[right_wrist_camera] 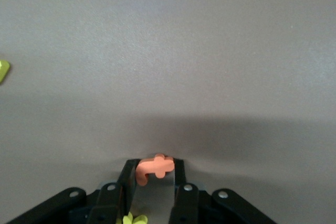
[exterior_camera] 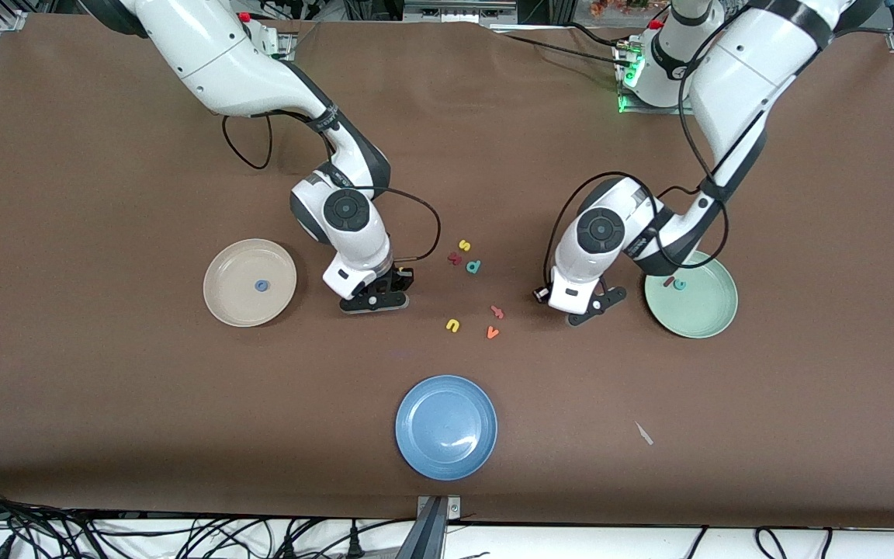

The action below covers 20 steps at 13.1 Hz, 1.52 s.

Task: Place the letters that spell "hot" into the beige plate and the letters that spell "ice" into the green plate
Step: 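Drop the orange e in the green plate while the right drops t in beige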

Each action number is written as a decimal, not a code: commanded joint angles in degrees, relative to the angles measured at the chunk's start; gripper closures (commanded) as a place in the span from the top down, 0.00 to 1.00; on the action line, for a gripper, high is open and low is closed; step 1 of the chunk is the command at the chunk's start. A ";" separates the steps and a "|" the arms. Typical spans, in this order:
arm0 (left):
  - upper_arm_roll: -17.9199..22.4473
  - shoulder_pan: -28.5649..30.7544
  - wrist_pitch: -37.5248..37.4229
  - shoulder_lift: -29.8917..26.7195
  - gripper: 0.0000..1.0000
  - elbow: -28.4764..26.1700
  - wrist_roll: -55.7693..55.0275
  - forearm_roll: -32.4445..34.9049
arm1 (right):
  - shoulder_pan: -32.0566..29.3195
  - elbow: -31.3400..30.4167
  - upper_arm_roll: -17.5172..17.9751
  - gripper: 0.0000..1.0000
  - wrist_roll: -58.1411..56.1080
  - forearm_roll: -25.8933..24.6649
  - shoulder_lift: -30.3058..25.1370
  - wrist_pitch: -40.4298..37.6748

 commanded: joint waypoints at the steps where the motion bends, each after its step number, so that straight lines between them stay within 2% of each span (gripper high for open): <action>1: -4.45 7.92 -8.48 -6.68 0.05 -0.43 11.05 -4.93 | -0.18 0.53 -1.41 0.19 -0.69 -1.20 -0.39 -0.15; 4: -5.53 16.02 -17.54 -10.99 0.05 -0.34 24.92 -5.12 | -4.91 -3.76 -1.50 0.20 -7.25 -0.42 -6.71 -2.86; 6: -5.44 22.42 -20.54 -11.53 0.05 -0.51 36.43 -4.69 | -9.65 -8.59 -1.33 0.20 -16.64 -0.33 -11.72 -4.72; 9: -5.09 30.09 -19.68 -9.52 0.05 -0.78 47.98 -3.37 | -16.33 -16.85 -1.32 0.20 -29.40 1.17 -18.49 -4.72; 11: -5.00 32.56 -14.08 -4.35 0.07 -1.30 48.36 0.92 | -19.16 -20.82 -1.32 0.22 -32.33 1.26 -21.05 -4.72; 13: -5.00 33.62 -12.46 -2.39 0.12 -1.31 47.92 2.43 | -19.34 -23.37 -1.32 0.25 -32.16 1.95 -22.55 -4.81; 14: -5.00 33.62 -12.46 -2.39 0.19 -1.22 47.74 2.44 | -19.43 -24.25 -1.32 0.26 -32.07 5.01 -22.81 -4.81; 15: -5.08 33.45 -12.46 -2.30 0.41 -1.04 47.48 2.35 | -19.34 -24.44 -1.32 0.31 -32.07 8.60 -22.90 -4.81; 16: -5.09 33.44 -12.46 -2.13 0.74 -0.87 47.48 2.35 | -19.34 -24.52 -1.32 0.33 -32.07 10.12 -22.90 -4.98; 17: -5.09 33.36 -12.64 -2.56 1.00 -0.69 47.48 2.35 | -19.34 -24.53 -1.32 0.34 -31.98 10.31 -22.90 -5.42; 18: -5.52 33.27 -13.25 -3.44 1.00 -0.34 47.39 2.35 | -19.34 -24.53 -1.32 0.36 -31.98 10.31 -22.90 -5.60; 19: -5.61 33.18 -13.95 -6.06 1.00 -0.34 47.74 2.09 | -19.34 -24.53 -1.32 0.68 -31.72 10.40 -22.82 -5.60; 20: -6.40 33.18 -16.22 -7.74 1.00 0.10 47.91 1.74 | -19.34 -24.53 -1.32 0.84 -31.54 10.48 -22.82 -5.60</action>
